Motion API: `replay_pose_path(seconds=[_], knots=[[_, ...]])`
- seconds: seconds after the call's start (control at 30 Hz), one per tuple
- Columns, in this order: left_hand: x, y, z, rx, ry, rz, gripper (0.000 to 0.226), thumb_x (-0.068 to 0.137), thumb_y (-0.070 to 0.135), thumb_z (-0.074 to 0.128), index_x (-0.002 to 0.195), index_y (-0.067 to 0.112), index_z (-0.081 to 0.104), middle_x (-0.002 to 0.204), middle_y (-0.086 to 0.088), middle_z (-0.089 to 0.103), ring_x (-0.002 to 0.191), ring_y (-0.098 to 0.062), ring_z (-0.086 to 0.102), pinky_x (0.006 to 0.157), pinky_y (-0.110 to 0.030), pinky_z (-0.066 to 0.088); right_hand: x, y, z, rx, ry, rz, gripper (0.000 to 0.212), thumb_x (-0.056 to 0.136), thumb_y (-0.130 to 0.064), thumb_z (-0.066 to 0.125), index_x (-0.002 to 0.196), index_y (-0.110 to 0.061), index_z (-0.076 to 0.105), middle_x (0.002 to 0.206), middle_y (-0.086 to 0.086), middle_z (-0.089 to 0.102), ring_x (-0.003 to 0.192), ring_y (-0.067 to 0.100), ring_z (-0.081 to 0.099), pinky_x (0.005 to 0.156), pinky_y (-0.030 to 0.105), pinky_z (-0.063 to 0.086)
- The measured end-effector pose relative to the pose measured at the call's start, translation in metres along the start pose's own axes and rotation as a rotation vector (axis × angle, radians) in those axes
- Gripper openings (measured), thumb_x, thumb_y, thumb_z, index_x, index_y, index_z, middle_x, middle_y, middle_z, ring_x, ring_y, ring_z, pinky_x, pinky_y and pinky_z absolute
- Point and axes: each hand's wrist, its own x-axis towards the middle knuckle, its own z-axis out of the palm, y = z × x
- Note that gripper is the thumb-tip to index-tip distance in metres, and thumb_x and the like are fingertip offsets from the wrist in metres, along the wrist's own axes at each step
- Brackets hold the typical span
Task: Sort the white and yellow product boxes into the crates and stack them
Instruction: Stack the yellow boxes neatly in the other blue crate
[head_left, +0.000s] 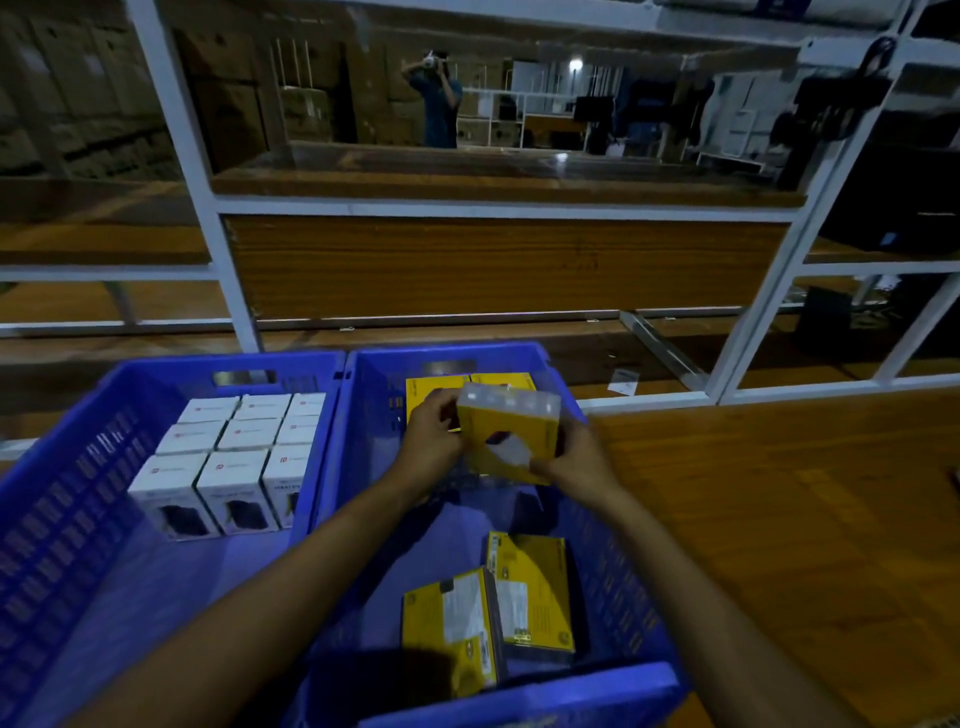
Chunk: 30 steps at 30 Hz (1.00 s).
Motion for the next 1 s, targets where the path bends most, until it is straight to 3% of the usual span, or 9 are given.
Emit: replay_pose_path(seconds=[0.07, 0.17, 0.37, 0.47, 0.53, 0.67, 0.73, 0.87, 1.0], knots=[[0.002, -0.01, 0.004, 0.186, -0.055, 0.009, 0.037, 0.074, -0.014, 0.063, 0.108, 0.002, 0.064, 0.102, -0.008, 0.069, 0.095, -0.021, 0.066, 0.072, -0.029, 0.053, 0.001, 0.004, 0.003, -0.205, -0.035, 0.002, 0.049, 0.07, -0.01, 0.08, 0.117, -0.017, 0.068, 0.109, 0.002, 0.073, 0.1, 0.02, 0.068, 0.083, 0.038, 0.056], [0.009, -0.023, 0.004, 0.393, -0.145, -0.222, 0.031, 0.074, -0.011, 0.06, 0.104, -0.004, 0.059, 0.094, -0.017, 0.064, 0.086, -0.03, 0.063, 0.063, -0.032, 0.046, 0.011, 0.017, 0.012, -0.372, -0.102, 0.048, 0.061, 0.066, -0.018, 0.082, 0.123, -0.013, 0.062, 0.112, 0.008, 0.072, 0.102, 0.028, 0.068, 0.079, 0.04, 0.056], [0.003, -0.036, 0.011, 0.642, -0.268, -0.485, 0.015, 0.076, -0.006, 0.066, 0.066, 0.001, 0.056, 0.057, -0.013, 0.054, 0.047, -0.021, 0.049, 0.042, -0.028, 0.037, 0.015, 0.034, 0.032, -0.613, -0.182, 0.073, 0.043, 0.084, -0.019, 0.072, 0.125, -0.015, 0.06, 0.123, 0.017, 0.067, 0.113, 0.038, 0.063, 0.087, 0.041, 0.051], [0.0, -0.04, 0.01, 0.619, -0.37, -0.559, 0.02, 0.084, -0.004, 0.063, 0.065, -0.001, 0.058, 0.058, -0.015, 0.061, 0.04, -0.017, 0.054, 0.04, -0.026, 0.044, 0.016, 0.039, 0.032, -0.625, -0.255, 0.121, 0.047, 0.083, -0.019, 0.071, 0.129, -0.016, 0.058, 0.127, 0.015, 0.064, 0.114, 0.037, 0.061, 0.09, 0.042, 0.054], [0.002, -0.041, 0.005, 0.534, -0.421, -0.647, 0.008, 0.087, -0.001, 0.065, 0.082, -0.005, 0.062, 0.078, -0.024, 0.068, 0.052, -0.022, 0.066, 0.054, -0.032, 0.059, 0.016, 0.039, 0.03, -0.639, -0.346, 0.182, 0.051, 0.081, -0.019, 0.072, 0.129, -0.016, 0.055, 0.127, 0.013, 0.062, 0.112, 0.035, 0.061, 0.09, 0.044, 0.055], [0.006, -0.036, -0.008, 0.489, -0.525, -0.766, 0.029, 0.088, 0.01, 0.071, 0.108, -0.008, 0.06, 0.106, -0.034, 0.066, 0.093, -0.042, 0.07, 0.087, -0.048, 0.058, 0.013, 0.036, 0.025, -0.483, -0.554, 0.276, 0.061, 0.064, -0.029, 0.082, 0.118, -0.005, 0.065, 0.115, 0.017, 0.07, 0.104, 0.039, 0.067, 0.088, 0.058, 0.056], [0.006, -0.032, -0.013, 0.461, -0.53, -0.757, 0.026, 0.087, 0.012, 0.072, 0.104, -0.005, 0.062, 0.102, -0.031, 0.066, 0.091, -0.043, 0.069, 0.085, -0.046, 0.059, 0.011, 0.039, 0.022, -0.385, -0.588, 0.309, 0.066, 0.058, -0.036, 0.086, 0.112, -0.004, 0.067, 0.108, 0.019, 0.072, 0.102, 0.041, 0.068, 0.084, 0.058, 0.058], [0.012, -0.025, -0.019, 0.352, -0.407, -0.644, 0.03, 0.083, 0.021, 0.077, 0.101, 0.002, 0.065, 0.089, -0.016, 0.06, 0.068, -0.032, 0.06, 0.067, -0.038, 0.057, -0.007, 0.015, 0.011, -0.138, -0.553, 0.311, 0.028, 0.091, -0.024, 0.071, 0.117, -0.018, 0.062, 0.112, 0.007, 0.07, 0.104, 0.032, 0.065, 0.079, 0.044, 0.054], [0.014, -0.02, -0.023, 0.056, -0.242, -0.551, 0.037, 0.083, 0.033, 0.075, 0.109, 0.008, 0.07, 0.097, -0.023, 0.07, 0.087, -0.041, 0.068, 0.076, -0.048, 0.058, -0.01, 0.004, 0.006, 0.203, -0.438, 0.282, 0.021, 0.102, -0.028, 0.054, 0.123, -0.027, 0.057, 0.122, 0.0, 0.067, 0.112, 0.025, 0.063, 0.096, 0.049, 0.05]])
